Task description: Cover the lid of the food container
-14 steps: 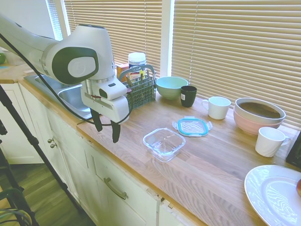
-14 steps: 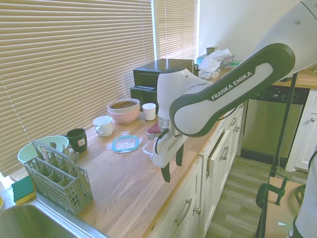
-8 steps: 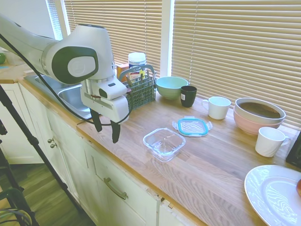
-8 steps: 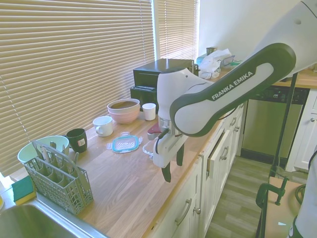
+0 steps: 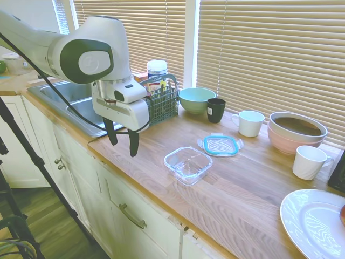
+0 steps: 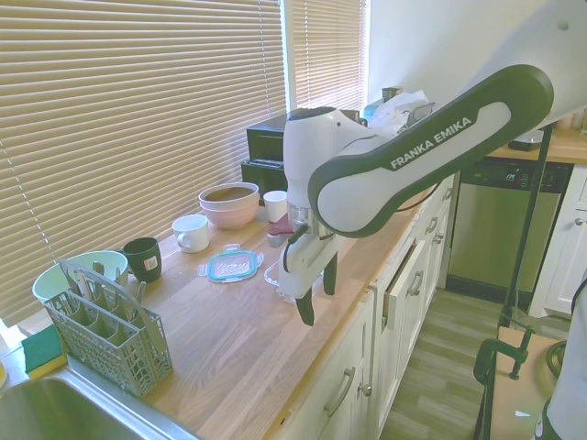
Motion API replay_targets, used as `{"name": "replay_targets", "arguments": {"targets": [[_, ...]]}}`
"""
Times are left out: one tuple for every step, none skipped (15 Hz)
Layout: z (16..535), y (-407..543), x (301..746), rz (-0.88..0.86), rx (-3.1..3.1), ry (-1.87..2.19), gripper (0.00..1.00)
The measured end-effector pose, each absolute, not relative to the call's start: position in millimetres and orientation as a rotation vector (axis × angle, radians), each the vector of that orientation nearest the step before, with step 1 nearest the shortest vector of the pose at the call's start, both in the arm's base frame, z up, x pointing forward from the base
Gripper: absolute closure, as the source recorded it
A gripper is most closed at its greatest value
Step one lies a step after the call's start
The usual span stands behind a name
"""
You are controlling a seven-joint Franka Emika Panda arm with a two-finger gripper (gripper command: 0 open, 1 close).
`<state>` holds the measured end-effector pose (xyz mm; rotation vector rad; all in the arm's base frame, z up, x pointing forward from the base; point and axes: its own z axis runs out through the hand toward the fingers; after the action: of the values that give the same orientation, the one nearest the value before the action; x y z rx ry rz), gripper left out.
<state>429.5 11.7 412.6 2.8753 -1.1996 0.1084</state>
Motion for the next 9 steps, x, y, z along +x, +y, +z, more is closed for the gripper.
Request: {"name": "replay_targets", "arguments": {"targets": [[418, 7, 432, 0.121, 2.871, -1.214, 0.0], [425, 1, 434, 0.126, 2.866, -1.231, 0.0], [433, -5, 437, 0.134, 2.862, -1.247, 0.0], [442, -12, 440, 0.146, 2.86, -1.26, 0.0], [450, -21, 443, 0.159, 2.861, -1.269, 0.0], [456, -30, 445, 0.171, 2.864, -1.276, 0.0], [462, -39, 448, 0.183, 2.865, -1.287, 0.0], [467, -49, 453, 0.196, 2.867, -1.299, 0.0], [471, -60, 458, 0.205, 2.87, -1.31, 0.0]]}}
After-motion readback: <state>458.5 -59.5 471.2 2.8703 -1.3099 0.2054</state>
